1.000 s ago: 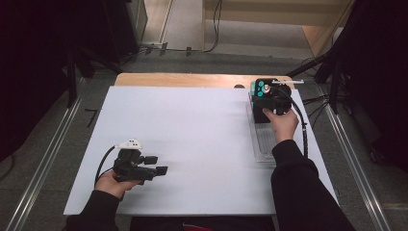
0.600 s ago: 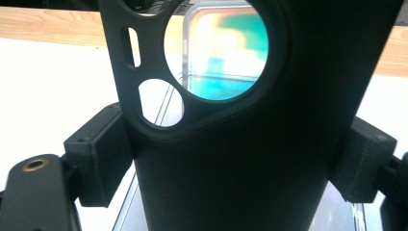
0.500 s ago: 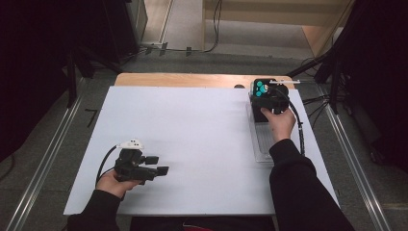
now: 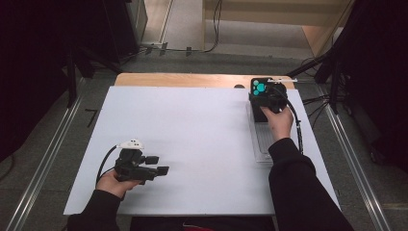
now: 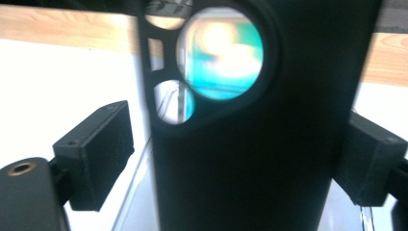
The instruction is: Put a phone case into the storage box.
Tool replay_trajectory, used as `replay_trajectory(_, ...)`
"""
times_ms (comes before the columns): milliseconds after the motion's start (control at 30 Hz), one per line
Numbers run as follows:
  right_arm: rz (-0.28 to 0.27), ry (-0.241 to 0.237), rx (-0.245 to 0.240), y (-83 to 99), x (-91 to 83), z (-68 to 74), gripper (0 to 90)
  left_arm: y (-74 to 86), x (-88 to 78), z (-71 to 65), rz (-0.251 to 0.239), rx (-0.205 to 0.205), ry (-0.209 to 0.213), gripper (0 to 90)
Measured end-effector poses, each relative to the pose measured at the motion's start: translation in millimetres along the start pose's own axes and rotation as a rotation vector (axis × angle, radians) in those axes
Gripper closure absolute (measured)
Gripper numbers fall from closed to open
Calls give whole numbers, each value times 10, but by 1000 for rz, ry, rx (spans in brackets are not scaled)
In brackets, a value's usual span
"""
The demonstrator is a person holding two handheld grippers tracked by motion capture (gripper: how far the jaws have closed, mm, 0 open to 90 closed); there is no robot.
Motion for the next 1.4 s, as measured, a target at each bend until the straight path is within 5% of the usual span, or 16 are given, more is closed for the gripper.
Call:
replay_trajectory(100, 0, -43, 10, -15, -20, 1, 0, 0, 0, -2, 1, -1, 1, 325)
replay_trajectory(667, -46, -89, 13, -141, -345, 79, 0, -12, -6, -1, -2, -1, 3, 325)
replay_trajectory(1400, 98, -196, -66, 76, -412, 465, 20, -40, -13, 13, -7, 6, 8, 325)
Point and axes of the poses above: each handheld gripper's, and its own axes: x roughly forward along the jaws, y roughly out of its underside, z roughly to its left, the point moved 4 cm from there along x, roughly forward along the jaws, and after that the axes turned 14 degrees about x, right-handed, at the moved point
